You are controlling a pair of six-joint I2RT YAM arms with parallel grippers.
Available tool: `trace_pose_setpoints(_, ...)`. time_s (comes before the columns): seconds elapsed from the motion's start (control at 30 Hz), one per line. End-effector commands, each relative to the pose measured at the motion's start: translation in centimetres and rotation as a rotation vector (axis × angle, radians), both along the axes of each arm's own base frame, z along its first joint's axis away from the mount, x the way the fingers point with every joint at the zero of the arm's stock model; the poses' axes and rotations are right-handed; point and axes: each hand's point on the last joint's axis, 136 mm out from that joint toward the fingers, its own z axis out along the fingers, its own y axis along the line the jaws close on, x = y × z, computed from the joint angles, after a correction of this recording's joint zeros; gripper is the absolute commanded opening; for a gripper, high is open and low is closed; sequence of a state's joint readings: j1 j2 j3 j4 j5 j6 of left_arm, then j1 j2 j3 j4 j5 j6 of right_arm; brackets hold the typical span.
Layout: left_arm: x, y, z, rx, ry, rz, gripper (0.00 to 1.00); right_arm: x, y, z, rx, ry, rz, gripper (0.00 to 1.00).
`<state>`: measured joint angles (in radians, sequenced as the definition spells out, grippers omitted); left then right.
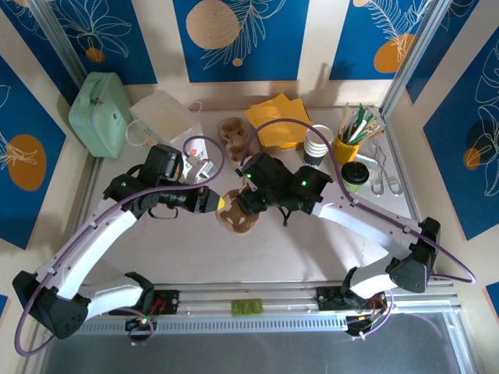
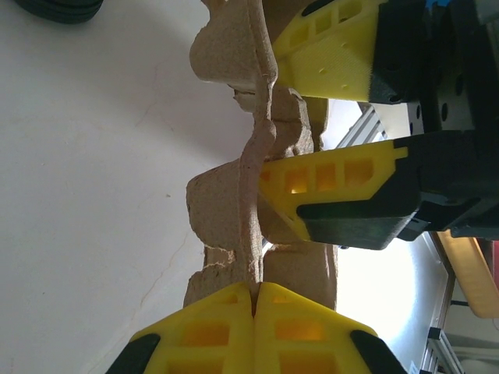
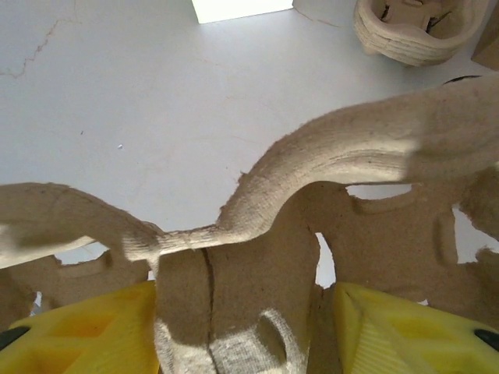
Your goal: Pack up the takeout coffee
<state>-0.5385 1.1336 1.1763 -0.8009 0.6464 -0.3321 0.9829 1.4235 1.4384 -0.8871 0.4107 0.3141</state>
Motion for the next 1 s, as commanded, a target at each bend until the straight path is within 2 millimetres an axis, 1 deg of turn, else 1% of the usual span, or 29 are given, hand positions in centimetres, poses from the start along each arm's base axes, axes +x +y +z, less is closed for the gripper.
trace_pose_setpoints(0.0,0.3,0.0,0.6,-0.011,-0.006,0.003,0.0,-0.2,0.2,-0.3,0.002,0.012,0.025,0.58)
trace_pose_setpoints(0.13,0.4,-0.1,0.8,-0.015,-0.008,0.005,0.0,-0.1,0.0,-0.4,-0.01,0.004,0.024,0.58)
trace_pose_setpoints(0.23,0.5,-0.2,0.9,-0.014,-0.005,0.005,0.0,0.0,-0.2,-0.5,-0.025,0.001,0.017,0.65)
trace_pose_setpoints(0.43,0.8,-0.3,1.2,-0.016,-0.005,0.007,0.0,0.3,-0.8,-1.1,-0.044,0.007,0.001,0.65)
trace_pose_setpoints(0.6,0.8,-0.4,1.3,-0.017,0.0,0.007,0.0,0.3,-1.1,-1.6,-0.046,0.024,-0.003,0.64)
trace_pose_setpoints(0.77,0.8,-0.4,1.1,-0.017,0.006,0.008,0.0,0.4,-1.2,-1.7,-0.032,0.034,-0.008,0.61)
trace_pose_setpoints(0.97,0.7,-0.4,1.0,-0.019,0.015,0.012,0.0,-0.1,-0.3,-1.2,0.031,0.036,0.027,0.54)
